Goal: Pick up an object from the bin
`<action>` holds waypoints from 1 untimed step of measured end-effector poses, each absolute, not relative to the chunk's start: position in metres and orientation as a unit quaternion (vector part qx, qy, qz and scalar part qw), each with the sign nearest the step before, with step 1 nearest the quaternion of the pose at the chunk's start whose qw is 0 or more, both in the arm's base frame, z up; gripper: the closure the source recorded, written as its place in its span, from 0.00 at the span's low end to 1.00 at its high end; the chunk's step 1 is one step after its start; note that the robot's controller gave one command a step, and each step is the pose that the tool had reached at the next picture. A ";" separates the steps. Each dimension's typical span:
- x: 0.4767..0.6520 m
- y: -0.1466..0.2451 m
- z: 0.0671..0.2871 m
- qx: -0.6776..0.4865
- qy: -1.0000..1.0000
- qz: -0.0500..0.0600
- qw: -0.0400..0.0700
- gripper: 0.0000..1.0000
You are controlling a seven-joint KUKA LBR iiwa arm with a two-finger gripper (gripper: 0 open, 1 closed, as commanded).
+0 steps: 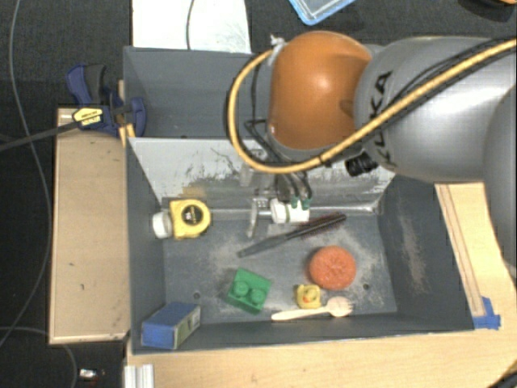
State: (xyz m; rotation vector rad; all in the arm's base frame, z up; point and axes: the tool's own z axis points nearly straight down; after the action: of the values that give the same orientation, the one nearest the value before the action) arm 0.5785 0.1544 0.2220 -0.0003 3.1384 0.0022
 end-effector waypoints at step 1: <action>0.525 0.126 0.143 0.040 0.999 0.001 0.003 0.00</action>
Offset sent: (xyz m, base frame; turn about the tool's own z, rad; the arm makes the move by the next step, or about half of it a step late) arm -0.0326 -0.0921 -0.1400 -0.1667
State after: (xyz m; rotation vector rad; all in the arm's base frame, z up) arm 0.5253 0.1256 0.1425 0.1266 3.1326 0.0041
